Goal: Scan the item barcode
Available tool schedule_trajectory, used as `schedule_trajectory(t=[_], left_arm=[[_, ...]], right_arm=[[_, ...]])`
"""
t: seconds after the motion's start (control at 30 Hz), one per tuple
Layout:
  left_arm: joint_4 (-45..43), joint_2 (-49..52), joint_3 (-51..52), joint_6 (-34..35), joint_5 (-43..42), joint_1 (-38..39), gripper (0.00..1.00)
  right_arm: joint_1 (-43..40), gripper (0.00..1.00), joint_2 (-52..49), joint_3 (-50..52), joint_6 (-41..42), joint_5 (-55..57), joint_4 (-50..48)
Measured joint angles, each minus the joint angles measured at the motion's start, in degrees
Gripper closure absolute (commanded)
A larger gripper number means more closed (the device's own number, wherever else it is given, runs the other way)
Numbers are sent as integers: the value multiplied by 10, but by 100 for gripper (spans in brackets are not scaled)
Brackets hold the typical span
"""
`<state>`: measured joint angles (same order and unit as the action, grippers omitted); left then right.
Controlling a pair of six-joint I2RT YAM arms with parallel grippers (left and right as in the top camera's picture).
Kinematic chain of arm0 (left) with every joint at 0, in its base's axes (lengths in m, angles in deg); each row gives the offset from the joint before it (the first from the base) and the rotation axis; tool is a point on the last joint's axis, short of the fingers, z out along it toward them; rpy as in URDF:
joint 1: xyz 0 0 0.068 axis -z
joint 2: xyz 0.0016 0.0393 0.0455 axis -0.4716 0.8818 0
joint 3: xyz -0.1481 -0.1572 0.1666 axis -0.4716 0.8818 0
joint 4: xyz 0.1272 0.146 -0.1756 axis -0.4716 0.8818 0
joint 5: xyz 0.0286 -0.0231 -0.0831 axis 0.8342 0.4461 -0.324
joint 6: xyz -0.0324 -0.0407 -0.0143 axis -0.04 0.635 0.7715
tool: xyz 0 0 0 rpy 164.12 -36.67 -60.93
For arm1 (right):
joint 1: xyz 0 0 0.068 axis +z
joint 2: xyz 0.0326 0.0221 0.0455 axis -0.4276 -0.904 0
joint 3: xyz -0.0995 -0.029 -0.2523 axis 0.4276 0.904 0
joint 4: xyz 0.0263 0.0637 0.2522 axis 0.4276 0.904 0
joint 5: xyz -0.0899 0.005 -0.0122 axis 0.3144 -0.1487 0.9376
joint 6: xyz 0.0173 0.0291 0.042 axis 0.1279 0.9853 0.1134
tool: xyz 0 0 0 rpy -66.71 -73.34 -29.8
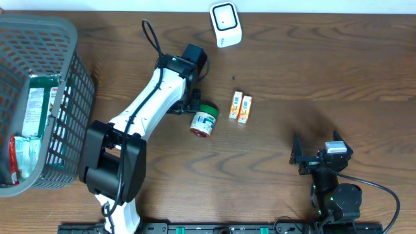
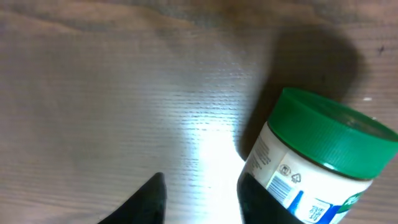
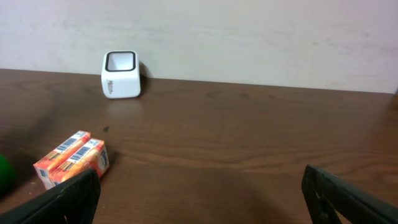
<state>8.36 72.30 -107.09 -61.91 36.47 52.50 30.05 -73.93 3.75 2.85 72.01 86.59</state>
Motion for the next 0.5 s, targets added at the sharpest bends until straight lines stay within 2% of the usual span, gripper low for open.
schedule_trajectory(t=[0.27, 0.5], left_arm=[[-57, 0, 61, 1, 4, 3, 64], [-59, 0, 68, 1, -26, 3, 63]], right_arm=[[0, 1, 0, 0, 0, 0, 0], [0, 1, 0, 0, 0, 0, 0]])
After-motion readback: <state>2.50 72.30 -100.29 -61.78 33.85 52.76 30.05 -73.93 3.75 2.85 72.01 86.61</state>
